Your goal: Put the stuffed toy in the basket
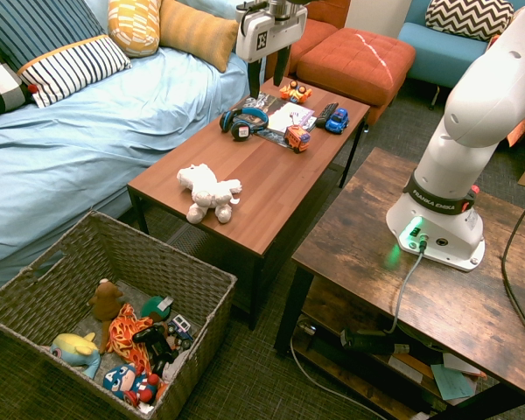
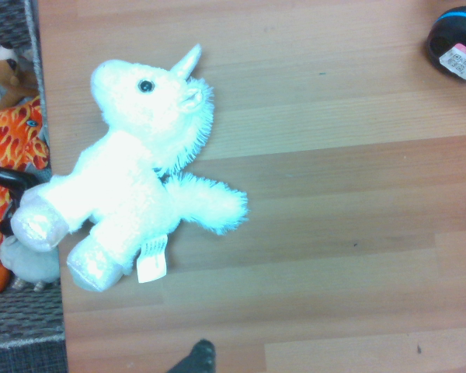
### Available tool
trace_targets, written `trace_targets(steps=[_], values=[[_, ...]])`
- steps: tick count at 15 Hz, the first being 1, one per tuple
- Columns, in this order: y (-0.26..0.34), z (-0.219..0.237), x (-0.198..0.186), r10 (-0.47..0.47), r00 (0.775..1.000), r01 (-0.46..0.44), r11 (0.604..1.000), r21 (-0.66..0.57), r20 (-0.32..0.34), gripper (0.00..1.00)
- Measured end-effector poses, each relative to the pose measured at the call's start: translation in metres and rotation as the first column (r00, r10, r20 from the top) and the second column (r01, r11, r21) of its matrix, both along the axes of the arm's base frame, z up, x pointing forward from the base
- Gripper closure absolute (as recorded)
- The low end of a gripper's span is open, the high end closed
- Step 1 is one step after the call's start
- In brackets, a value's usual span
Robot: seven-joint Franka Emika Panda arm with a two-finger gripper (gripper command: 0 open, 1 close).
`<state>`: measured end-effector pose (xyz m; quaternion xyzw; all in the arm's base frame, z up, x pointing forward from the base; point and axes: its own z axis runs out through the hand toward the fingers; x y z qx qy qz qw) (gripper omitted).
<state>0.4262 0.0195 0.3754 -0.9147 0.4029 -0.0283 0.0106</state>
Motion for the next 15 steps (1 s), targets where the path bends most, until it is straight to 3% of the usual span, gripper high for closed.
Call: trace_targets(steps=[4, 8, 15], values=[[0.007, -0.011, 0.011, -0.024, 1.000, 0.024, 1.000, 0.004, -0.009, 0.00], [0.042, -0.040, 0.058, -0.102, 0.995, 0.102, 0.994, 0.033, 0.008, 0.00], [0.114, -0.125, 0.103, -0.264, 0.964, 0.264, 0.963, 0.056, -0.009, 0.00]])
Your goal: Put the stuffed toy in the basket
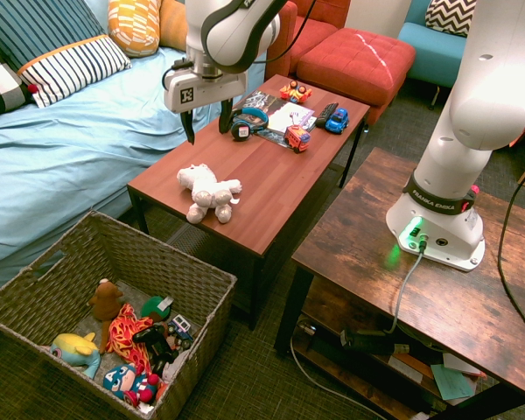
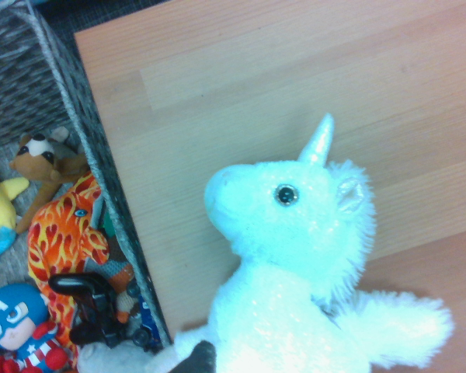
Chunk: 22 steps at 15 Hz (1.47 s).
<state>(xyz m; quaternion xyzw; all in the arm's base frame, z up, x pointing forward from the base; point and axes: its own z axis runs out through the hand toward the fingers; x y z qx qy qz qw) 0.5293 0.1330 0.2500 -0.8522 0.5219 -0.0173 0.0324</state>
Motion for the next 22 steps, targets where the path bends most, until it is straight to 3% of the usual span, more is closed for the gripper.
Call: trace_targets(steps=[6, 12, 13, 22], values=[[0.015, -0.083, 0.022, -0.082, 0.992, 0.083, 0.997, 0.002, -0.094, 0.00], [0.008, -0.126, 0.029, -0.121, 0.982, 0.122, 0.993, -0.003, -0.148, 0.00], [0.008, -0.131, 0.031, -0.121, 0.980, 0.122, 0.993, -0.004, -0.157, 1.00], [0.007, -0.155, 0.031, -0.088, 0.972, 0.094, 0.995, 0.015, -0.217, 1.00]])
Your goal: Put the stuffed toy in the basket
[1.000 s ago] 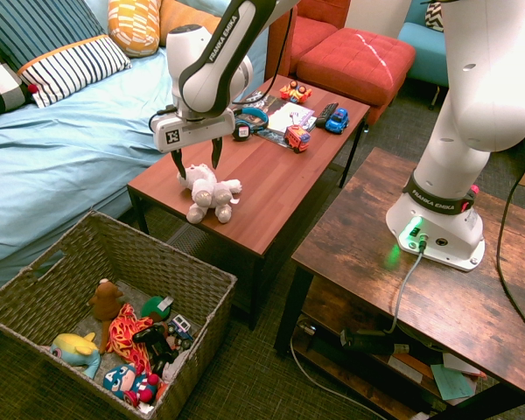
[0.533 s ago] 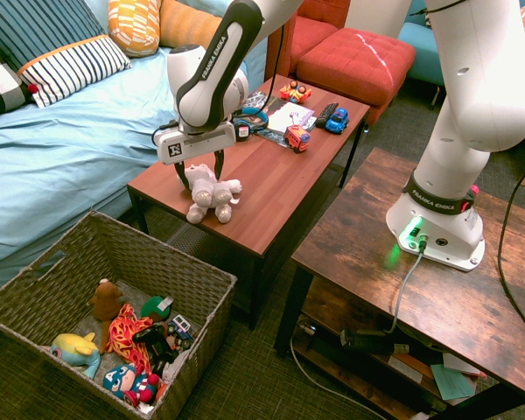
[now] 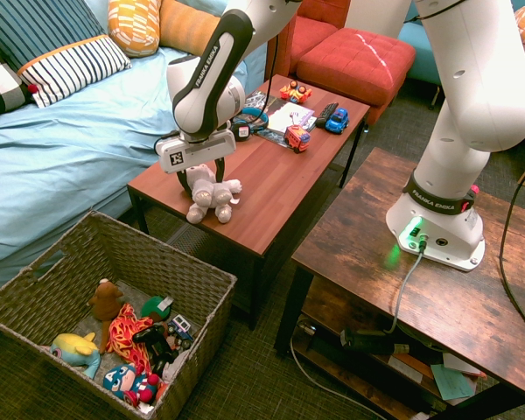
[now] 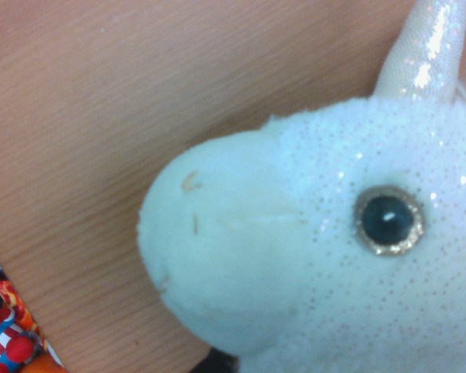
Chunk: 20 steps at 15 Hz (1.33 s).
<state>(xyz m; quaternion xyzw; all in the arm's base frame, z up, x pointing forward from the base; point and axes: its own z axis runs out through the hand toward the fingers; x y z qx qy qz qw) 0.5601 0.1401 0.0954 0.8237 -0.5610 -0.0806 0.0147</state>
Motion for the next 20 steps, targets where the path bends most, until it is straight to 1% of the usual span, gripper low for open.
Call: trace_targets(steps=[3, 6, 9, 11, 12, 13, 15, 18, 19, 20], values=[[0.000, -0.003, -0.002, 0.023, 1.000, -0.023, 1.000, 0.005, -0.009, 1.00], [0.000, -0.007, -0.006, 0.077, 0.997, -0.077, 0.997, 0.019, -0.029, 1.00], [0.012, 0.006, -0.008, 0.189, 0.982, -0.186, 0.980, 0.071, -0.029, 1.00], [0.030, 0.035, -0.010, 0.274, 0.962, -0.271, 0.958, 0.097, -0.015, 1.00], [0.043, 0.052, -0.012, 0.317, 0.949, -0.315, 0.944, 0.099, -0.004, 1.00], [0.059, 0.069, -0.014, 0.366, 0.931, -0.365, 0.926, 0.093, 0.014, 1.00], [0.097, 0.096, -0.021, 0.458, 0.888, -0.461, 0.884, 0.080, 0.050, 1.00], [0.175, 0.107, -0.043, 0.606, 0.791, -0.610, 0.791, 0.049, 0.077, 1.00], [0.204, 0.102, -0.049, 0.641, 0.763, -0.645, 0.764, 0.032, 0.079, 1.00], [0.230, 0.090, -0.055, 0.666, 0.742, -0.668, 0.744, 0.017, 0.077, 1.00]])
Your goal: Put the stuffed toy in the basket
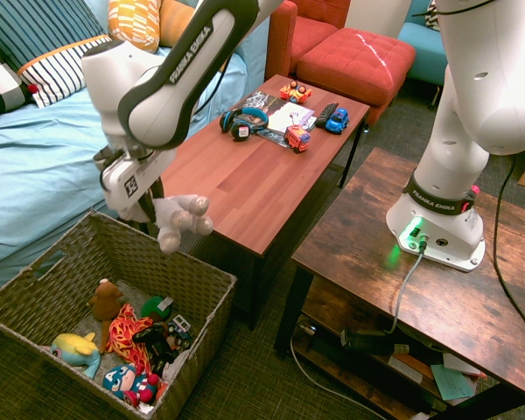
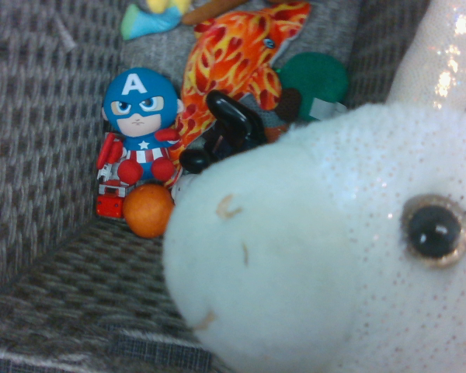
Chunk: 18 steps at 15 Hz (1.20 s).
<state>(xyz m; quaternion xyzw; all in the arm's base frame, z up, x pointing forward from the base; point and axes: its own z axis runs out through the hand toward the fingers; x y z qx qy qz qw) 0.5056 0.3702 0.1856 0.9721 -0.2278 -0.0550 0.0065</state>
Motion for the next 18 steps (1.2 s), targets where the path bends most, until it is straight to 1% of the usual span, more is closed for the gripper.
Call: trace_targets(steps=[2, 6, 7, 10, 18], values=[[0.036, -0.035, 0.000, 0.030, 0.999, -0.030, 0.999, -0.032, 0.018, 1.00], [0.063, -0.094, 0.024, 0.023, 0.993, -0.012, 0.995, -0.097, 0.119, 1.00], [0.066, -0.104, 0.030, 0.015, 0.991, -0.001, 0.994, -0.108, 0.135, 0.00], [0.065, -0.124, 0.040, -0.005, 0.992, 0.021, 0.992, -0.128, 0.127, 0.00], [0.060, -0.121, 0.051, -0.035, 0.988, 0.056, 0.989, -0.134, 0.150, 0.00]])
